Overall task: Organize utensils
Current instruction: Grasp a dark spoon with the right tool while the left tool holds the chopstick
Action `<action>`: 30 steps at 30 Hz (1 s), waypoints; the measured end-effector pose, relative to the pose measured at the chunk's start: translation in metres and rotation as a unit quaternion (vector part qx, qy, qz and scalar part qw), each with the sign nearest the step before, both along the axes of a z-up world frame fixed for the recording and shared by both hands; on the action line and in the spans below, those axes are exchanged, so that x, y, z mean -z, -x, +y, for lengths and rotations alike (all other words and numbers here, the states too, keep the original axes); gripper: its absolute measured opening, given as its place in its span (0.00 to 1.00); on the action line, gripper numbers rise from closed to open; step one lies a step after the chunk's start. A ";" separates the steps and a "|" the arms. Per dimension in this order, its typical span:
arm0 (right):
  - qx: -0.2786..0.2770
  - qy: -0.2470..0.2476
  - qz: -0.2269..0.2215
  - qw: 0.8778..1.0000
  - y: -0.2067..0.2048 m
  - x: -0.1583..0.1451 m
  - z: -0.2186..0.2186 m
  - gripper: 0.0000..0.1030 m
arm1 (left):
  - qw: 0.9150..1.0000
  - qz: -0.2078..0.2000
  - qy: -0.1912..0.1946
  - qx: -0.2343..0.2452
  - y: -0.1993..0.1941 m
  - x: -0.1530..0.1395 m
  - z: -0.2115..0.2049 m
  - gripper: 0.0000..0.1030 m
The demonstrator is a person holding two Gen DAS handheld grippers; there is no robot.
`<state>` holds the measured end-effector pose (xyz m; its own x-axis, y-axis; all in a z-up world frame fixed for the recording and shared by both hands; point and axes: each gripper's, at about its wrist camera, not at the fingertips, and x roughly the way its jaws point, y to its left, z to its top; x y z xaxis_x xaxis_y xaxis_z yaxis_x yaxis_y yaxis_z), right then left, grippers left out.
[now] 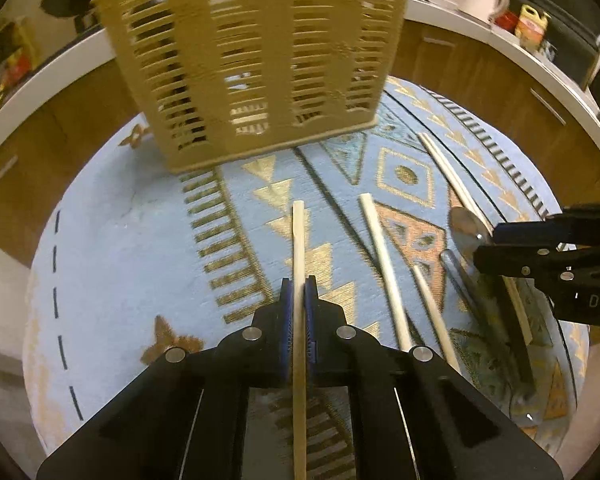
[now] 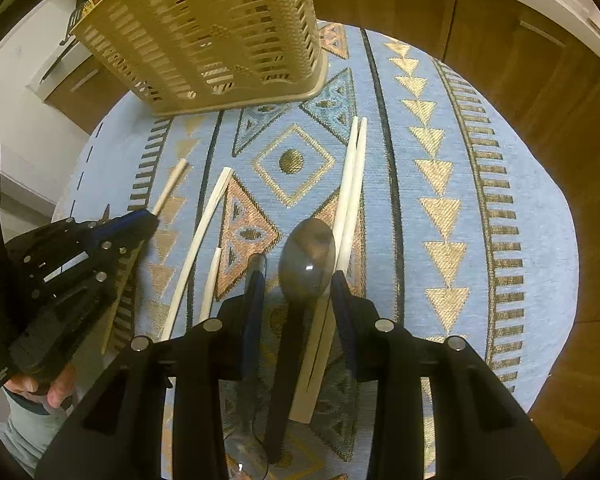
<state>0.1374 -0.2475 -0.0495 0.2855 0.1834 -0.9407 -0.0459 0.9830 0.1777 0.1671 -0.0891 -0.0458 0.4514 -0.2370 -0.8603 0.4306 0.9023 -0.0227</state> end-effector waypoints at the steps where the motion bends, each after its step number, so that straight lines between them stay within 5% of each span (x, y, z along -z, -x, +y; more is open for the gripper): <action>1: -0.001 0.003 0.001 1.000 0.000 0.000 0.002 0.31 | 1.000 0.001 0.003 -0.002 0.000 0.000 0.003 0.04; 23: -0.014 0.029 0.016 0.999 -0.011 0.009 0.013 0.30 | 1.000 0.011 0.026 -0.010 0.001 0.000 0.028 0.04; 30: -0.042 0.071 0.019 0.996 0.004 0.010 0.023 0.21 | 0.999 0.012 0.028 -0.010 0.000 0.002 0.027 0.04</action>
